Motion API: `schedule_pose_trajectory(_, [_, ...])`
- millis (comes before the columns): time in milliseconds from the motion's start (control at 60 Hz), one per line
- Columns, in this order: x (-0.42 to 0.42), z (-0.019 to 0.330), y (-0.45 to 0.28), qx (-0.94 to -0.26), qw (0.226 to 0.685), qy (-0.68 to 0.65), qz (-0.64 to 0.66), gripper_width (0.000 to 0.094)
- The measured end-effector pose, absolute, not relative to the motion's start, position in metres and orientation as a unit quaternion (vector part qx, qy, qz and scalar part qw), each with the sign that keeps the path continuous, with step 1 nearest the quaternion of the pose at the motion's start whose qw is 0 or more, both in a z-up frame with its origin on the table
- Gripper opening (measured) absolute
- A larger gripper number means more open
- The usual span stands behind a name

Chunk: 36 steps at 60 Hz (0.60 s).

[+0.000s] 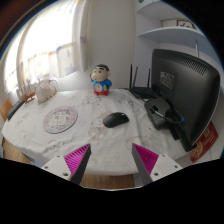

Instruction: Arrange mouse

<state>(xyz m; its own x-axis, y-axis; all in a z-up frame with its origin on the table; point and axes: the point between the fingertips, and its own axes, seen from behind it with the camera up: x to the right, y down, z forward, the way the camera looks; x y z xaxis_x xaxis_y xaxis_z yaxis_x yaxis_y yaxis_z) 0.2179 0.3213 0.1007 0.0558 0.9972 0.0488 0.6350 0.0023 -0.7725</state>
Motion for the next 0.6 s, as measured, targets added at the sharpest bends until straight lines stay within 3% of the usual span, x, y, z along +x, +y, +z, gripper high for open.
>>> schedule_pose_trajectory(600, [0.061, 0.003, 0.331, -0.663, 0.331, -0.613, 0.273, 0.0854])
